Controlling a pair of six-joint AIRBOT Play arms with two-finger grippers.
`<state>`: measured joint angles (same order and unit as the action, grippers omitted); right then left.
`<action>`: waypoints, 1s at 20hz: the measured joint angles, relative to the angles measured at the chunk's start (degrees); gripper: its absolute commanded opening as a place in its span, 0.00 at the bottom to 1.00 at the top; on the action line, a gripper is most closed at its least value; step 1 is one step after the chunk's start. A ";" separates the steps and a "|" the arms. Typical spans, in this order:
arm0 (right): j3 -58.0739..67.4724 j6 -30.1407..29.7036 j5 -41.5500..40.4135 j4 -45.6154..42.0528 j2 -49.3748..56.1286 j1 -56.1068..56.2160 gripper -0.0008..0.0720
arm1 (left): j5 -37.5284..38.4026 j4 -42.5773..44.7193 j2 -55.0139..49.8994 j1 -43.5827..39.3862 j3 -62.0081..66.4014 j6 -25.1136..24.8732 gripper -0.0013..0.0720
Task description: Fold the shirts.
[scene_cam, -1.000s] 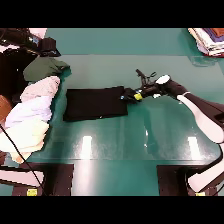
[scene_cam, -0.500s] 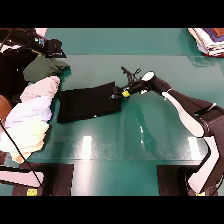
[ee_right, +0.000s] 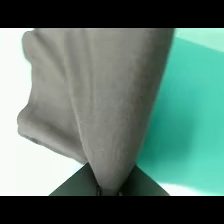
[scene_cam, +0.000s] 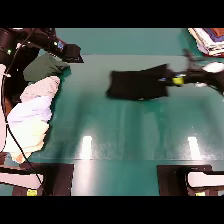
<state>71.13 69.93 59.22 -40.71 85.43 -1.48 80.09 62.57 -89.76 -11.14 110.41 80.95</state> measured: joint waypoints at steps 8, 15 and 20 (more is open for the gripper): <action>-17.05 0.63 -6.86 -1.29 -17.75 -38.75 0.03 | -1.73 0.00 0.00 -1.73 0.00 1.29 0.06; -21.94 0.17 -5.66 -5.22 -21.18 -50.75 0.69 | -2.95 -0.04 0.00 -1.86 0.00 1.53 0.06; -14.21 0.24 0.33 -21.11 -21.51 -52.00 0.68 | -1.99 0.00 0.00 -1.86 0.00 1.40 0.06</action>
<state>56.93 70.17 59.55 -61.82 63.92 -53.47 78.11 62.57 -89.76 -12.99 110.41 82.35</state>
